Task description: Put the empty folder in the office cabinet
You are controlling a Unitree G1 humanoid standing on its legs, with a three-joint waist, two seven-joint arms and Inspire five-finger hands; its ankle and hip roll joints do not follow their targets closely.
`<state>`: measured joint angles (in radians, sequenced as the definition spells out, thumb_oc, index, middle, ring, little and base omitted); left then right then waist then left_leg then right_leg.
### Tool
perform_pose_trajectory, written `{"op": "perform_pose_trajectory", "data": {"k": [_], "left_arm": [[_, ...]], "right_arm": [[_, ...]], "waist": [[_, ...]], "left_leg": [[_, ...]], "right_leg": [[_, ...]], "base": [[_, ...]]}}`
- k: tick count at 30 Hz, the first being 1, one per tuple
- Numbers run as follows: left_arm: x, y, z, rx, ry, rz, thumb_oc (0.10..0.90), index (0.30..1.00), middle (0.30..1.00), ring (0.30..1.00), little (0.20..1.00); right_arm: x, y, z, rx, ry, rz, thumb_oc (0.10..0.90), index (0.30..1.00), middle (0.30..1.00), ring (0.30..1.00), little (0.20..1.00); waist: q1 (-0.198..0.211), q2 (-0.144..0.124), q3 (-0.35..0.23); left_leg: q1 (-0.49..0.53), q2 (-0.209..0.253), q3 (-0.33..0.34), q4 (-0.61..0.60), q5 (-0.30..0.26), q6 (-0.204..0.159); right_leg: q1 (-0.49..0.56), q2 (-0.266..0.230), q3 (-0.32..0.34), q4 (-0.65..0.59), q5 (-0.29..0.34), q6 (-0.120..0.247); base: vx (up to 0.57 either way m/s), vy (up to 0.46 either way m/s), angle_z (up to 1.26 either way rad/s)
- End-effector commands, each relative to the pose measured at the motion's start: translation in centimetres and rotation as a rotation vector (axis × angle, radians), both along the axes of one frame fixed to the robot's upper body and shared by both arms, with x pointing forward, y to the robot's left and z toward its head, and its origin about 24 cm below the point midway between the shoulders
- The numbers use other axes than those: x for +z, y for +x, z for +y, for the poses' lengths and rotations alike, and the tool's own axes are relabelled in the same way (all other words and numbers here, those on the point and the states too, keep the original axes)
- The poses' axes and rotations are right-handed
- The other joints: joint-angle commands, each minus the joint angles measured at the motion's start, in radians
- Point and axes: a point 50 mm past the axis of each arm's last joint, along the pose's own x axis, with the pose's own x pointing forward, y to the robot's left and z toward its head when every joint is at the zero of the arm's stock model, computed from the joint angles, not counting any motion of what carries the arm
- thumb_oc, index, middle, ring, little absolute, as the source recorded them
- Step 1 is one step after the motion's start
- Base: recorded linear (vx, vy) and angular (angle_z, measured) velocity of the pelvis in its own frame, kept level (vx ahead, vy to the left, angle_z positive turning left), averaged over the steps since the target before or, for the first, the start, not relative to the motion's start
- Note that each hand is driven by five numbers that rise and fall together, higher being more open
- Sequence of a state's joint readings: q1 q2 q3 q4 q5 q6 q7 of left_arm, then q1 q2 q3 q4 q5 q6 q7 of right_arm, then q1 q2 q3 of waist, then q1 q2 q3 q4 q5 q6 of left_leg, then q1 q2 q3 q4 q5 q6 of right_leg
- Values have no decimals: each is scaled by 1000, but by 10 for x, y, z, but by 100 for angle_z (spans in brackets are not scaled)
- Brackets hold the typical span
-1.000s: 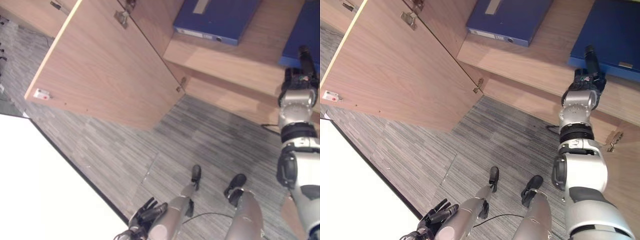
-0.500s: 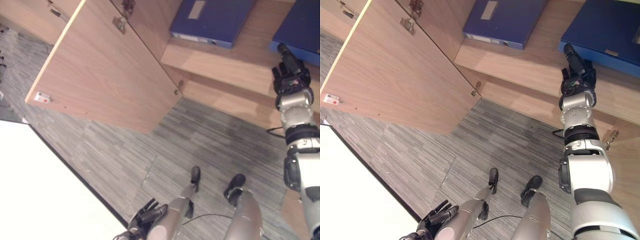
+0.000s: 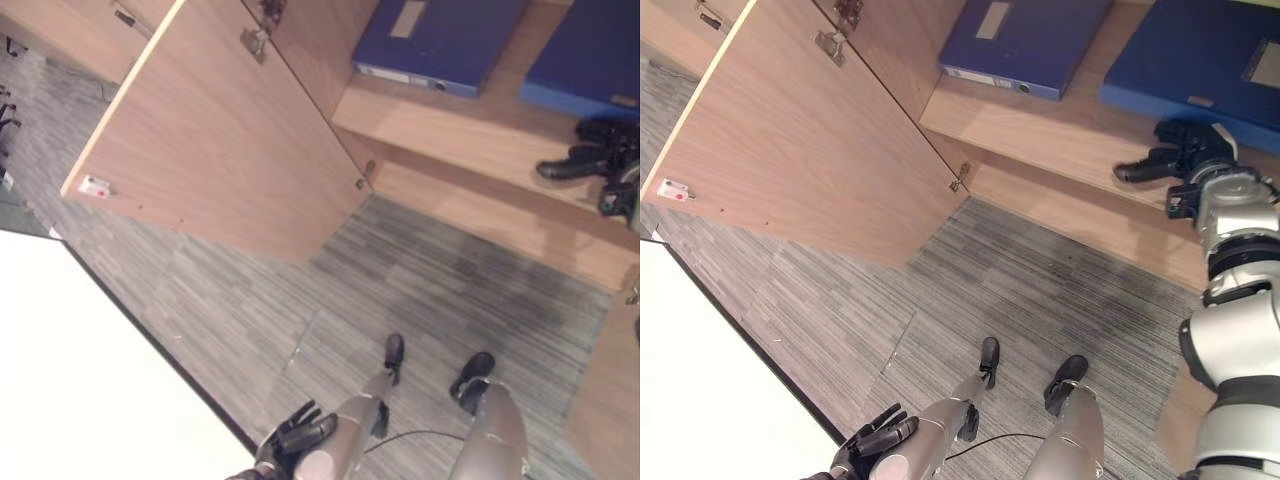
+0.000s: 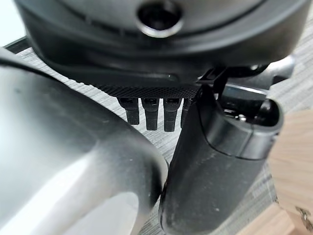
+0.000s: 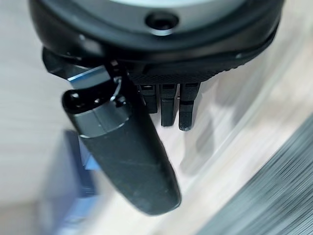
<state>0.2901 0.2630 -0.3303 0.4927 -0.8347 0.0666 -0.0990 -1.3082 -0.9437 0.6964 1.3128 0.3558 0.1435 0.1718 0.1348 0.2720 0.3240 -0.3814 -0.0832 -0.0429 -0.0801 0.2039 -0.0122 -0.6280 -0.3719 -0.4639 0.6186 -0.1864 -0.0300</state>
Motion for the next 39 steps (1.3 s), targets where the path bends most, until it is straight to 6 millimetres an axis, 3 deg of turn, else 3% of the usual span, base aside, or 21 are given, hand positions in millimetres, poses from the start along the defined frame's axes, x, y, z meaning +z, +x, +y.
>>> {"op": "perform_pose_trajectory", "data": {"k": [1, 7, 12, 18, 24, 27, 28, 31, 35, 37, 38, 39], "left_arm": [[-1, -33, 37, -60, 124, 67, 800, 900, 900, 900, 900], [2, -29, 35, -90, 120, 44, 800, 900, 900, 900, 900], [2, -26, 31, -106, 115, 32, 800, 900, 900, 900, 900], [1, -23, 23, -116, 104, 24, 800, 900, 900, 900, 900], [4, -15, 16, -139, 99, -8, 800, 900, 900, 900, 900], [4, -10, 20, -140, 132, -14, 800, 900, 900, 900, 900], [4, -3, 26, -128, 163, -22, 800, 900, 900, 900, 900], [4, 12, 29, -150, 203, -41, 800, 900, 900, 900, 900], [2, 13, 31, -169, 223, -31, 800, 900, 900, 900, 900], [-6, 6, 37, -164, 249, 25, 800, 900, 900, 900, 900], [-11, 3, 42, -135, 258, 62, 800, 900, 900, 900, 900], [-11, 3, 42, -135, 258, 62, 800, 900, 900, 900, 900]], "right_arm": [[10, -42, -52, -190, -432, 403, 800, 900, 900, 900, 900], [-2, -67, -77, -257, -476, 519, 800, 900, 900, 900, 900], [-15, -75, -84, -271, -412, 529, 800, 900, 900, 900, 900], [-18, -75, -84, -291, -363, 490, 800, 900, 900, 900, 900], [-28, -59, -69, -248, -337, 436, 800, 900, 900, 900, 900], [-57, -33, -39, -143, -279, 419, 800, 900, 900, 900, 900], [-85, -17, -13, -68, -179, 418, 800, 900, 900, 900, 900], [-123, -4, 23, 31, -105, 489, 800, 900, 900, 900, 900], [-180, -9, 57, 144, -66, 621, 800, 900, 900, 900, 900], [-207, -18, 68, 173, -43, 697, 800, 900, 900, 900, 900], [-232, -31, 74, 197, -53, 780, 800, 900, 900, 900, 900], [-232, -31, 74, 197, -53, 780, 800, 900, 900, 900, 900]], "waist": [[9, -18, -26], [2, -9, -19], [-7, -3, -13], [-14, 4, -9], [-20, 9, -9], [-15, -14, -13], [6, -49, -23], [18, -79, -31], [1, -88, -58], [-1, -100, -82], [-5, -115, -110], [-5, -115, -110]], "left_leg": [[158, 41, 16, -7, -180, -40], [152, 38, 17, -7, -176, -39], [149, 35, 24, -7, -177, -39], [148, 34, 32, -7, -177, -38], [163, 36, 39, -7, -176, -38], [169, 52, 37, -7, -173, -52], [158, 62, 1, -7, -167, -75], [164, 56, -60, -7, -174, -81], [221, 33, -30, -7, -214, -22], [248, 18, -13, -7, -228, -5], [276, 1, 3, -7, -240, 10], [276, 1, 3, -7, -240, 10]], "right_leg": [[93, 37, 26, -218, 171, 177], [87, 36, 33, -220, 172, 177], [78, 37, 46, -220, 177, 177], [73, 38, 57, -222, 181, 177], [98, 43, 57, -250, 191, 178], [150, 85, 55, -357, 215, 171], [168, 123, 65, -427, 233, 160], [202, 150, 76, -489, 253, 156], [273, 152, 104, -536, 281, 164], [306, 154, 115, -569, 307, 174], [334, 153, 120, -594, 328, 184], [334, 153, 120, -594, 328, 184]], "base": [[-6, -10, 5], [-8, 2, 3], [0, 0, 0], [0, 0, 0], [-17, 24, -4], [-27, 18, -17], [-75, -11, -48], [-111, 11, -68], [-71, 205, -16], [-92, 261, -36], [-76, 216, -63], [-51, 207, -64]]}}
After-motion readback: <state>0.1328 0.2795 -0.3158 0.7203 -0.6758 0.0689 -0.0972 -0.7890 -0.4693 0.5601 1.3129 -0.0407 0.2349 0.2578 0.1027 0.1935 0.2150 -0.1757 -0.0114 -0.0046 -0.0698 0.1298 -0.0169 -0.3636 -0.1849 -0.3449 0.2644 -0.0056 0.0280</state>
